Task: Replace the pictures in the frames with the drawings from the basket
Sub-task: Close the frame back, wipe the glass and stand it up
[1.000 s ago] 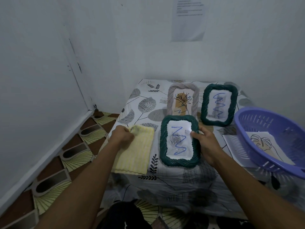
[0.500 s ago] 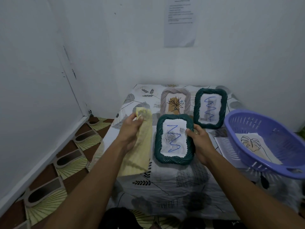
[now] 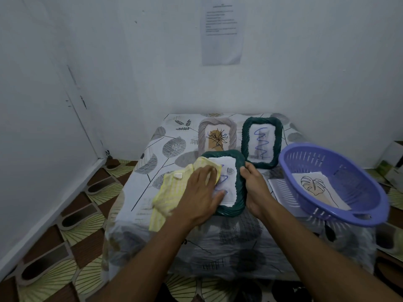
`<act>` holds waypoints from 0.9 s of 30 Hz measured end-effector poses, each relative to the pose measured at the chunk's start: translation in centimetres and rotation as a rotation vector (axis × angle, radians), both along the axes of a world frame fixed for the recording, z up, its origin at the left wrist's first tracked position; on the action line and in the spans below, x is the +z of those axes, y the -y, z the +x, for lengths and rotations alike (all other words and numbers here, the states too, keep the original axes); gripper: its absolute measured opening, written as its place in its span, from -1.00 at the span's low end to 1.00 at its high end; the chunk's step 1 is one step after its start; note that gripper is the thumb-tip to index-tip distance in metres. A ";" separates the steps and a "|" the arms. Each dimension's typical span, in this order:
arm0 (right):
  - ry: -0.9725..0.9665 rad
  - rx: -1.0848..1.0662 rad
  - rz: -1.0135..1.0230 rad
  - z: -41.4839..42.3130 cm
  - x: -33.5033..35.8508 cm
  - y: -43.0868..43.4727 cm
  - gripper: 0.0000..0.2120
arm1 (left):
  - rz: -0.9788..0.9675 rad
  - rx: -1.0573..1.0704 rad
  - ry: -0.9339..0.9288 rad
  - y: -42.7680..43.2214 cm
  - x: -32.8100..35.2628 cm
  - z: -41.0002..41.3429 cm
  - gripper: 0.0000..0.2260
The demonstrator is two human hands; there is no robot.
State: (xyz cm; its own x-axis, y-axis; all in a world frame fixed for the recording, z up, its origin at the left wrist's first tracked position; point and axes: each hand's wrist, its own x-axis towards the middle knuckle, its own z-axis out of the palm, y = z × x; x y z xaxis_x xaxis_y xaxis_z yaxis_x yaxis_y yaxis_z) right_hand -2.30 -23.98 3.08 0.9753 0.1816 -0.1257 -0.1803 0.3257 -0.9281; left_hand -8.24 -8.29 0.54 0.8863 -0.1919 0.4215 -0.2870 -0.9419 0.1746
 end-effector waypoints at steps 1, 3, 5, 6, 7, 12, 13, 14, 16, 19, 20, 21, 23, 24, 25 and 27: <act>0.004 0.004 0.008 0.0 0.2 0.0 -0.75 | -0.022 -0.029 -0.010 0.2 -0.2 -0.1 -0.38; 0.016 0.023 0.010 -0.2 0.1 0.0 -0.76 | -0.006 -0.016 -0.066 0.2 0.0 0.1 -0.36; 0.023 0.042 0.014 -0.5 0.0 0.0 -0.77 | 0.050 0.023 -0.087 -0.2 0.8 0.8 -0.39; 0.024 0.039 0.014 -0.6 0.1 0.1 -0.77 | 0.082 0.019 -0.087 -0.3 1.2 0.9 -0.41; 0.025 0.024 0.013 -0.5 0.3 0.2 -0.78 | 0.110 -0.009 -0.081 -0.1 1.4 0.7 -0.43; 0.049 -0.052 0.014 0.9 1.7 1.0 -0.79 | 0.168 -0.111 -0.079 1.2 -0.3 -1.8 -0.39; 0.051 -0.045 0.007 0.7 1.6 1.0 -0.79 | 0.162 -0.075 -0.080 1.0 -0.1 -1.6 -0.38; 0.050 -0.026 0.004 0.5 1.4 0.9 -0.79 | 0.143 -0.030 -0.084 0.7 0.3 -1.1 -0.37; 0.030 0.031 0.029 -0.3 0.9 0.5 -0.78 | 0.101 0.040 -0.105 0.1 1.4 0.1 -0.38; 0.030 0.049 0.038 -0.6 0.9 0.5 -0.77 | 0.071 0.010 -0.096 0.5 2.2 0.7 -0.41; 0.037 0.034 0.025 -0.4 1.1 0.7 -0.76 | 0.073 -0.022 -0.082 0.7 2.0 0.3 -0.43; 0.040 0.014 0.008 -0.2 1.3 1.0 -0.76 | 0.078 -0.056 -0.068 0.9 1.6 -0.2 -0.44; 0.031 -0.029 -0.020 0.4 1.7 1.7 -0.77 | 0.096 -0.107 -0.056 0.9 0.6 -1.3 -0.46; 0.026 -0.043 -0.029 0.6 1.8 1.9 -0.78 | 0.112 -0.113 -0.054 0.8 0.2 -1.6 -0.46; 0.024 -0.046 -0.038 0.7 1.8 2.1 -0.78 | 0.129 -0.105 -0.049 0.7 0.0 -1.7 -0.46; 0.024 -0.025 -0.044 0.4 1.6 2.0 -0.78 | 0.126 -0.062 -0.038 0.8 0.5 -1.3 -0.44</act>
